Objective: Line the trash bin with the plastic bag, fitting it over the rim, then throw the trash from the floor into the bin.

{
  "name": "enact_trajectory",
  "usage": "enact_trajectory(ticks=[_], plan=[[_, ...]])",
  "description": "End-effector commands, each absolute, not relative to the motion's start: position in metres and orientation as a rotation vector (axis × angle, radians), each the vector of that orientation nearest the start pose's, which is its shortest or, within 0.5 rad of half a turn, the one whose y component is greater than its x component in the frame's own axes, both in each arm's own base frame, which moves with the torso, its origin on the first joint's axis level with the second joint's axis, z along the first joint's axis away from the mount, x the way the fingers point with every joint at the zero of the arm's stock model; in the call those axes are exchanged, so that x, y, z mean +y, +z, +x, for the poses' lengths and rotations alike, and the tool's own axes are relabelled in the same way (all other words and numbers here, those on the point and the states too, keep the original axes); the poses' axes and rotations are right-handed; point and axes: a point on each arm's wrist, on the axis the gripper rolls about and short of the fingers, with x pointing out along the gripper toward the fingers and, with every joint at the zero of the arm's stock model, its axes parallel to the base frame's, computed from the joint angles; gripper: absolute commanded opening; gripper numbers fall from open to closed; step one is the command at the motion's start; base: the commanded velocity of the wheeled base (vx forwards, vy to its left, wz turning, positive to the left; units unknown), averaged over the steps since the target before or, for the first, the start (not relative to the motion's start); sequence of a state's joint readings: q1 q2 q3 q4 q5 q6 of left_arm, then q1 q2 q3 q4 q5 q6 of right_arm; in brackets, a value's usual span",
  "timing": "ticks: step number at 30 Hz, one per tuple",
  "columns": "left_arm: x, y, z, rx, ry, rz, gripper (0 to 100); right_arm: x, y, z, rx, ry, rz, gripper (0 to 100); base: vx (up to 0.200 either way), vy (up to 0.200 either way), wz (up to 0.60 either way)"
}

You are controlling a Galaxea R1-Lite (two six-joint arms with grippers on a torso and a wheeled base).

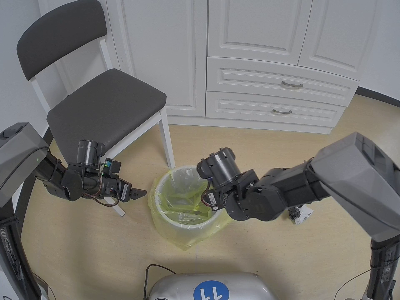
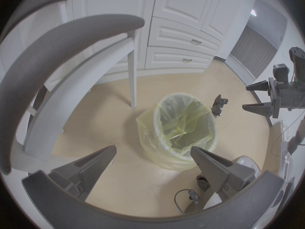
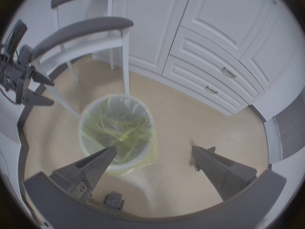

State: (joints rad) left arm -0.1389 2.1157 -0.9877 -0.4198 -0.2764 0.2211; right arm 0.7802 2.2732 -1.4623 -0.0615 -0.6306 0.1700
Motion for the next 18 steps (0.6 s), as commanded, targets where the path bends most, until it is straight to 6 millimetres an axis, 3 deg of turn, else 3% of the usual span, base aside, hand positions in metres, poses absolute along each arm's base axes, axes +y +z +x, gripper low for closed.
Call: enact_trajectory(ticks=[1, 6, 10, 11, 17, 18], plan=[[-0.069, 0.092, 0.342, 0.527, -0.570, 0.181, 100, 0.247, 0.140, 0.275, 0.364, 0.121, -0.121, 100, 0.000, 0.000, 0.00], [-0.083, 0.100, 0.329, 0.398, -0.604, 0.195, 100, 0.214, 0.149, 0.250, 0.220, 0.122, -0.018, 100, 0.000, 0.000, 0.00], [-0.094, 0.105, 0.325, 0.319, -0.632, 0.195, 100, 0.196, 0.143, 0.242, 0.148, 0.151, 0.052, 100, 0.000, 0.000, 0.00], [-0.106, 0.108, 0.320, 0.273, -0.650, 0.170, 100, 0.183, 0.135, 0.241, 0.089, 0.159, 0.097, 100, 0.000, 0.000, 0.00], [-0.122, 0.129, 0.318, 0.086, -0.679, 0.138, 100, 0.145, 0.119, 0.263, -0.018, 0.067, 0.130, 100, 0.000, 0.000, 0.00], [-0.129, 0.139, 0.322, 0.014, -0.687, 0.137, 100, 0.131, 0.121, 0.274, -0.058, 0.037, 0.095, 100, 0.000, 0.000, 0.00]])
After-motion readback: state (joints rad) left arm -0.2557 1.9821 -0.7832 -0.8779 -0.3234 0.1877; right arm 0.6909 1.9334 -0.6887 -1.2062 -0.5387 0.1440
